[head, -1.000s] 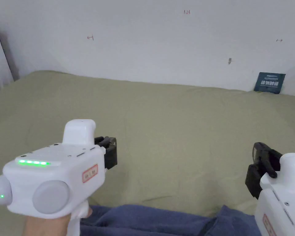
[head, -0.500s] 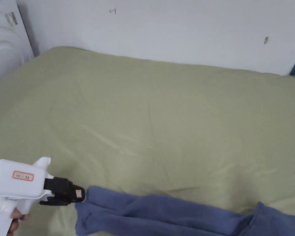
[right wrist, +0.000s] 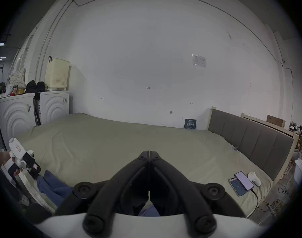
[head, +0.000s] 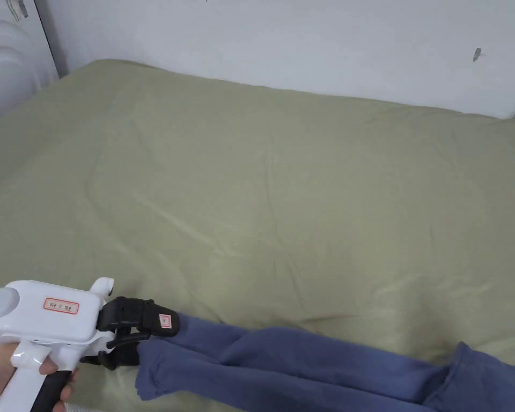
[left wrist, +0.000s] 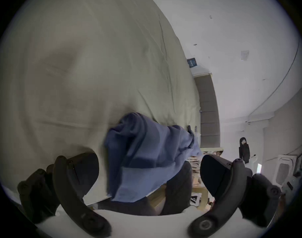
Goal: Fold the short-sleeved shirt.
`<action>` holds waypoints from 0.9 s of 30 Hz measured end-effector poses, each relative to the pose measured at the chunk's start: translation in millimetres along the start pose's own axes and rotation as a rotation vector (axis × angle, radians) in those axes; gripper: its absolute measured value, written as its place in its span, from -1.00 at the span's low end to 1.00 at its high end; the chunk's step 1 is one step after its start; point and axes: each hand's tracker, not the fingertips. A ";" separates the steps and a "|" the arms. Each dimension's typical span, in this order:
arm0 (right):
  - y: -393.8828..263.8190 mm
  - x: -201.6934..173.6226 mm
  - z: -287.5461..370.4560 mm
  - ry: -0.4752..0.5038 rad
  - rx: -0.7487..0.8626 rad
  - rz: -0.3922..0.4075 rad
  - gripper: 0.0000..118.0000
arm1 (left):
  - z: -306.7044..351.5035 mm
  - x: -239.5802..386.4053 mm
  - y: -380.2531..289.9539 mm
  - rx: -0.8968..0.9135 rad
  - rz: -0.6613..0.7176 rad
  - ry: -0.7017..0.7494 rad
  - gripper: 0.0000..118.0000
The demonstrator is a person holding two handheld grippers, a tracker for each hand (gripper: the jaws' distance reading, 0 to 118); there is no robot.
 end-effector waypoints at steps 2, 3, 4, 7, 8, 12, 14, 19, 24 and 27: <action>-0.3 0.3 0.6 -0.001 -0.002 0.000 -0.99 | -11.5 -1.3 -2.4 -0.023 0.033 -0.056 1.00; -0.7 0.3 0.6 -0.001 -0.004 0.000 -0.99 | -16.4 3.5 -1.9 -0.033 0.035 -0.061 1.00; -1.0 0.2 0.7 0.000 -0.004 0.000 -0.99 | -20.1 5.0 -2.1 -0.035 0.023 -0.055 0.99; -1.2 0.4 1.7 0.005 -0.008 -0.007 -0.99 | -23.7 10.0 -1.8 -0.033 0.019 -0.044 0.49; -1.0 0.4 2.8 0.005 -0.006 -0.009 -0.99 | -22.6 9.5 -1.4 -0.017 0.028 -0.008 -0.60; 2.8 1.6 6.9 0.008 0.000 -0.009 -0.99 | -28.4 10.7 -4.1 -0.025 0.020 0.069 -0.86; 5.9 3.0 9.9 0.005 0.006 -0.012 -0.99 | -23.1 18.0 -7.9 -0.001 0.003 0.067 -0.86; 13.0 10.3 15.4 -0.002 0.037 -0.028 -0.99 | 12.1 19.2 -5.9 0.091 0.033 0.064 -0.86; 16.2 17.0 19.0 -0.003 0.062 -0.034 -0.99 | 67.6 18.7 -15.9 0.196 0.056 0.151 -0.86; 15.6 20.2 21.3 -0.007 0.080 -0.043 -0.99 | 83.5 28.2 -18.6 0.221 0.030 0.214 -0.86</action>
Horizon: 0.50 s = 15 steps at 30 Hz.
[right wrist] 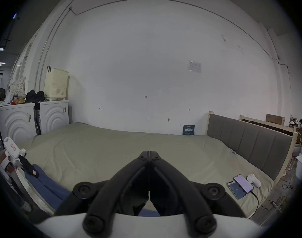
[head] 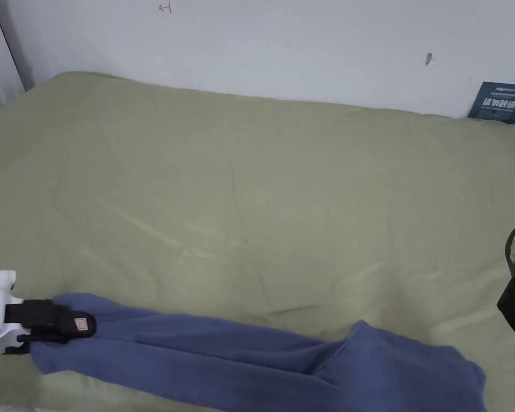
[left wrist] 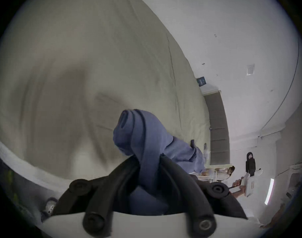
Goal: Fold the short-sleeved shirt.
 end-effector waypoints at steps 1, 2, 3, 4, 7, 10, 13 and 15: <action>0.2 1.2 0.3 0.000 0.003 0.000 -0.99 | 1.6 7.4 -1.6 -0.003 -0.012 0.018 -0.86; 0.1 2.8 0.5 -0.002 0.006 -0.002 -0.99 | 0.7 17.4 -3.7 -0.005 -0.021 0.023 -0.86; 0.8 4.5 1.0 -0.005 0.008 -0.001 -0.99 | 0.2 30.9 -6.0 -0.012 -0.052 0.051 -0.86; 1.0 6.4 2.0 -0.009 0.015 -0.002 -0.99 | -2.7 41.0 -4.8 -0.013 -0.082 0.074 -0.86; 0.8 12.9 2.9 -0.017 0.023 -0.005 -0.99 | -14.4 96.5 -16.6 -0.030 -0.196 0.150 -0.86; -2.4 19.7 2.9 -0.020 0.013 -0.002 -0.99 | -34.0 151.0 -35.5 -0.057 -0.293 0.180 -0.86; -8.8 25.8 1.5 -0.022 -0.003 0.019 -0.99 | -64.8 193.2 -55.5 -0.093 -0.382 0.244 -0.86; -10.1 26.1 3.3 -0.021 -0.006 0.015 -0.99 | -92.0 213.3 -68.3 -0.116 -0.428 0.281 -0.86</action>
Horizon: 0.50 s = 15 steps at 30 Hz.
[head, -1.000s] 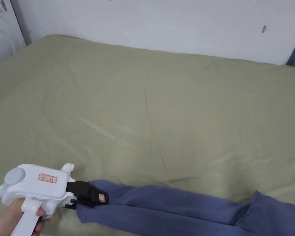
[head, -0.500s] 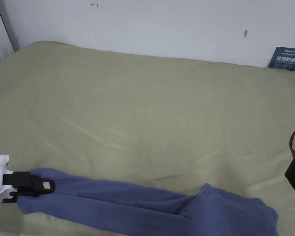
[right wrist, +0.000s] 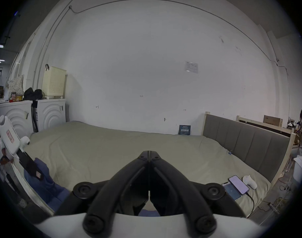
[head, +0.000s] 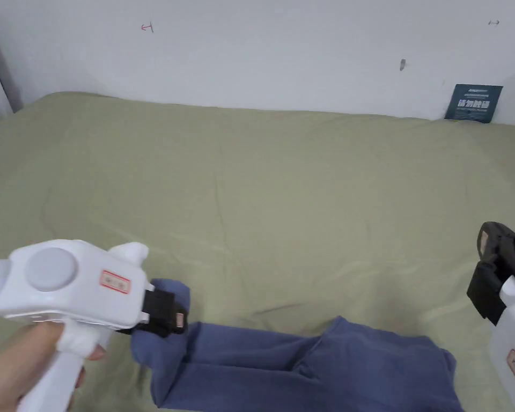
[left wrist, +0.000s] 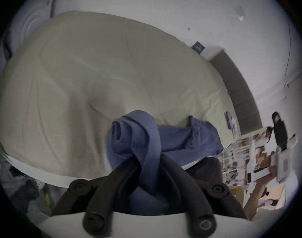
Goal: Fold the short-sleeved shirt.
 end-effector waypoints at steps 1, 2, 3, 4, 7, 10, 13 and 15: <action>-0.4 1.4 1.2 -0.004 -0.001 -0.001 -0.99 | -12.8 11.5 -0.4 -0.019 -0.005 0.016 -0.86; -0.7 3.1 3.0 -0.009 0.001 -0.002 -0.99 | -27.1 27.1 -1.4 -0.048 -0.064 0.058 -0.86; 1.1 1.5 5.9 -0.013 0.003 -0.008 -0.99 | -41.5 40.2 -3.9 -0.041 -0.101 0.084 -0.86; 1.3 3.2 7.9 -0.013 0.004 -0.015 -0.99 | -59.1 48.5 -4.8 -0.055 -0.136 0.092 -0.77; 0.9 7.3 10.7 -0.017 -0.002 -0.035 -0.99 | -106.0 67.6 -10.4 -0.094 -0.146 0.051 1.00; -0.3 8.7 13.7 -0.022 -0.009 -0.037 -0.99 | -125.1 84.5 -17.7 -0.081 -0.146 0.020 0.84; -0.4 9.9 15.3 -0.021 -0.020 -0.038 -0.99 | -113.1 79.0 -12.7 -0.065 -0.081 -0.053 0.79; -2.9 13.0 14.0 -0.018 -0.027 -0.038 -0.99 | -89.9 66.7 -11.4 -0.012 -0.055 -0.065 0.77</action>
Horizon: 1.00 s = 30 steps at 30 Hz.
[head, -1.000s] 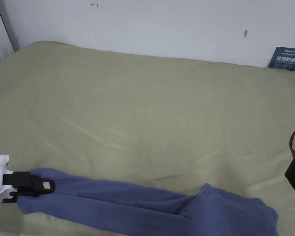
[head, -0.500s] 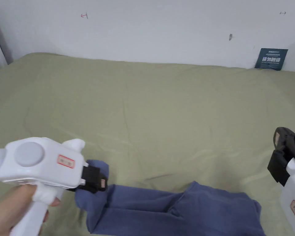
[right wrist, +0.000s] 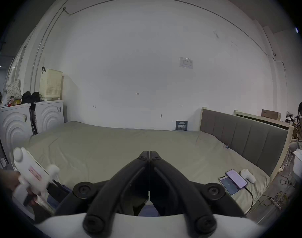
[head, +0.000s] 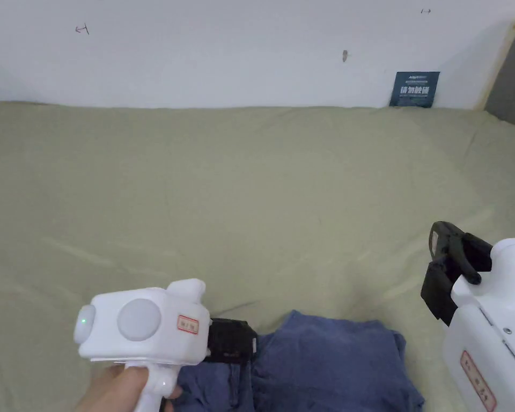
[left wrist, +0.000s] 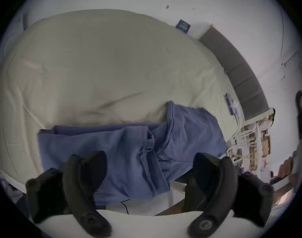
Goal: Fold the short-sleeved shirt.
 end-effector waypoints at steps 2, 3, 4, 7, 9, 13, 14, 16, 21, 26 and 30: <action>-1.4 0.0 -0.7 0.003 -0.007 -0.020 -0.99 | 24.8 -24.8 -2.4 0.054 0.045 -0.007 0.29; -1.9 0.0 -1.7 0.013 -0.012 -0.034 -0.99 | 32.7 -36.6 -4.9 0.072 0.076 -0.010 -0.17; -2.7 0.0 -3.3 0.017 -0.015 -0.042 -0.99 | 35.1 -48.4 -8.1 0.068 0.102 -0.005 -0.84; -4.1 -5.8 -6.6 0.023 -0.020 -0.048 -0.99 | 25.2 -73.4 -25.4 0.002 0.136 -0.038 -1.00; -5.5 -9.1 -9.5 0.030 -0.026 -0.051 -0.99 | 4.6 -77.4 -20.3 0.004 0.079 0.000 -1.00; -9.0 -12.3 -10.8 0.036 -0.049 -0.038 -0.99 | -51.1 -57.8 -11.0 -0.072 0.174 -0.204 -1.00; -9.8 -12.3 -10.9 0.038 -0.055 -0.030 -0.99 | -64.9 -43.3 -18.9 -0.091 0.167 -0.163 -1.00; -9.5 -14.3 -10.8 0.032 -0.067 -0.026 -0.99 | -92.1 -33.1 -18.3 -0.137 0.111 -0.133 -1.00; -12.7 -15.0 -12.5 0.030 -0.084 -0.016 -0.99 | -80.0 -31.5 -14.3 -0.108 0.105 -0.181 -1.00; -12.0 -19.9 -17.8 0.043 -0.084 -0.024 -0.99 | 15.8 -72.9 -5.0 0.018 0.125 -0.275 -1.00; -9.7 -29.5 -20.3 0.068 -0.080 -0.024 -0.99 | 74.0 -134.3 -15.4 0.093 0.183 -0.248 -1.00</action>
